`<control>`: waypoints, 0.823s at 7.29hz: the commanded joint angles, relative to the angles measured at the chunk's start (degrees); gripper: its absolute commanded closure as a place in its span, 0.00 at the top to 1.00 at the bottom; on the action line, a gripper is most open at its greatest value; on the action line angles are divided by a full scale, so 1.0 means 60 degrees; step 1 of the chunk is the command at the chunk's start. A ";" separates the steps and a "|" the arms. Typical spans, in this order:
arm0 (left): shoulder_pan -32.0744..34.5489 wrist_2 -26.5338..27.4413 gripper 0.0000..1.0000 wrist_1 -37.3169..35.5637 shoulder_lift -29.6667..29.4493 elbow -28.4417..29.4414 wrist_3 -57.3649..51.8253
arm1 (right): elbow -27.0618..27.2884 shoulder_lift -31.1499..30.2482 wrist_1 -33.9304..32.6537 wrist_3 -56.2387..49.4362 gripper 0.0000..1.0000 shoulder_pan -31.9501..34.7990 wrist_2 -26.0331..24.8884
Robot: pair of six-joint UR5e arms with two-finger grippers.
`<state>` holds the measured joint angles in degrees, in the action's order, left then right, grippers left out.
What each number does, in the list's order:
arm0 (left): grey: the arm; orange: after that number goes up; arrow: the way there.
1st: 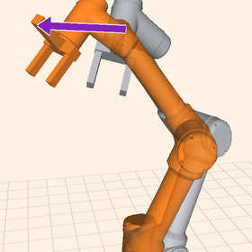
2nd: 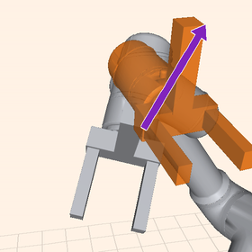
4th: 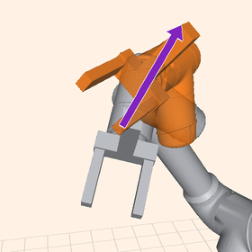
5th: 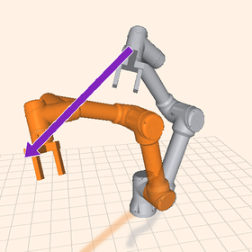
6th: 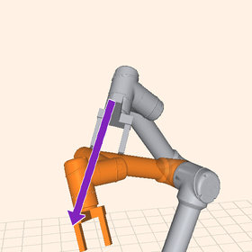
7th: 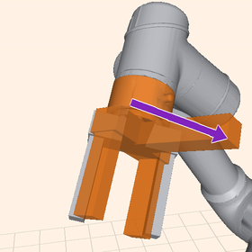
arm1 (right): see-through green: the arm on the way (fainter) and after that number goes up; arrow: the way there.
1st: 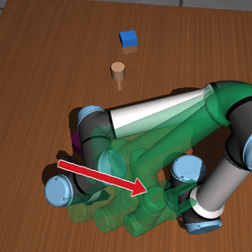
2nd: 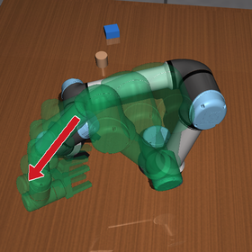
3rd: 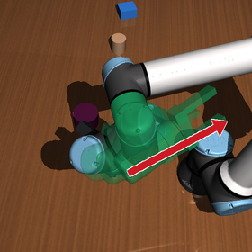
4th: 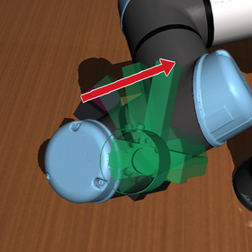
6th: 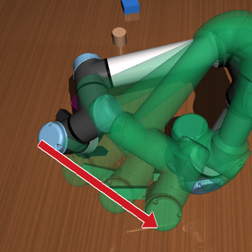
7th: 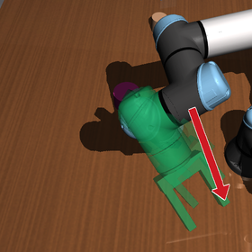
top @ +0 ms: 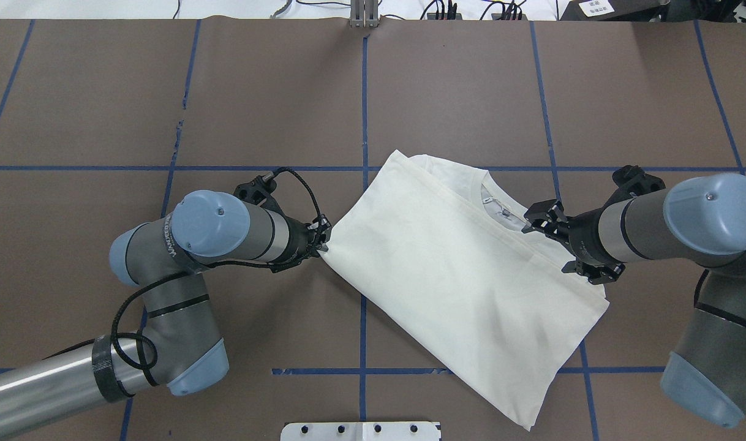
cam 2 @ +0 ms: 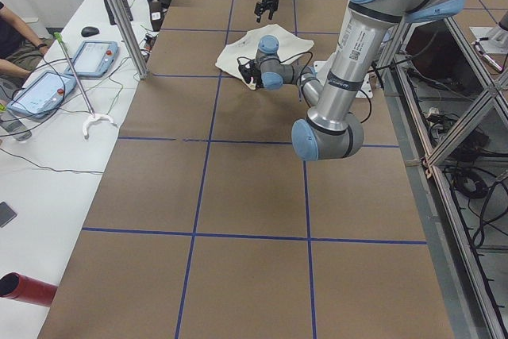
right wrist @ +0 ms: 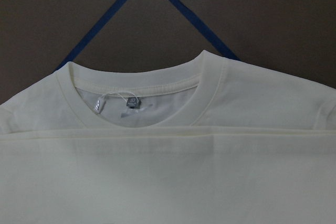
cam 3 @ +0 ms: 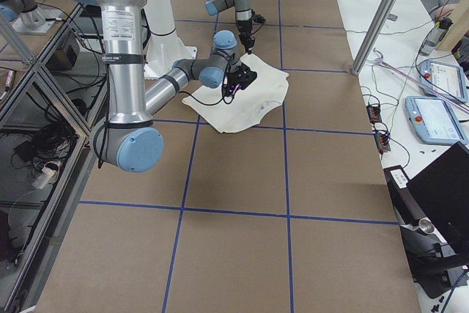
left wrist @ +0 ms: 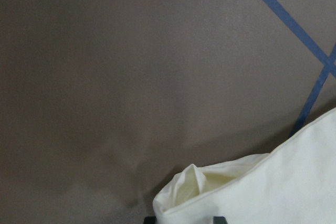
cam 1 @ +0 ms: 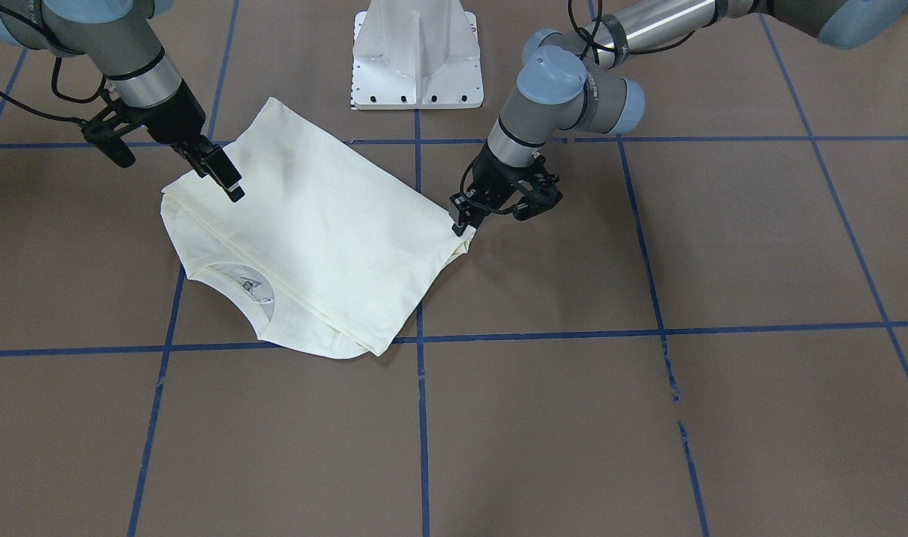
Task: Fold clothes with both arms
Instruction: 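Release the shirt and move the right gripper to the shirt side nearest the robot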
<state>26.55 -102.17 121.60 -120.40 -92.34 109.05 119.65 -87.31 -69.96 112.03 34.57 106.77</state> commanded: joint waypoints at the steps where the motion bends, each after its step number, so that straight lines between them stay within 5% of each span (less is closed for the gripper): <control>1: 0.0450 0.0110 0.00 -0.0110 0.0115 -0.0021 -0.1844 | -0.0005 0.0005 -0.0001 -0.0126 1.00 0.0025 0.0032; 3: 0.1589 0.0051 0.00 -0.0023 0.0263 0.0531 -0.3532 | -0.0005 0.0223 -0.0001 -0.0112 1.00 0.0010 0.0004; 6: 0.3203 0.0022 0.00 0.2135 -0.2919 0.5775 -0.3965 | -0.0180 0.0925 0.0175 -0.0126 1.00 -0.0019 -0.0011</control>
<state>42.48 -102.00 127.90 -129.27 -71.81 86.09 119.04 -83.60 -69.24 111.30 34.62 106.85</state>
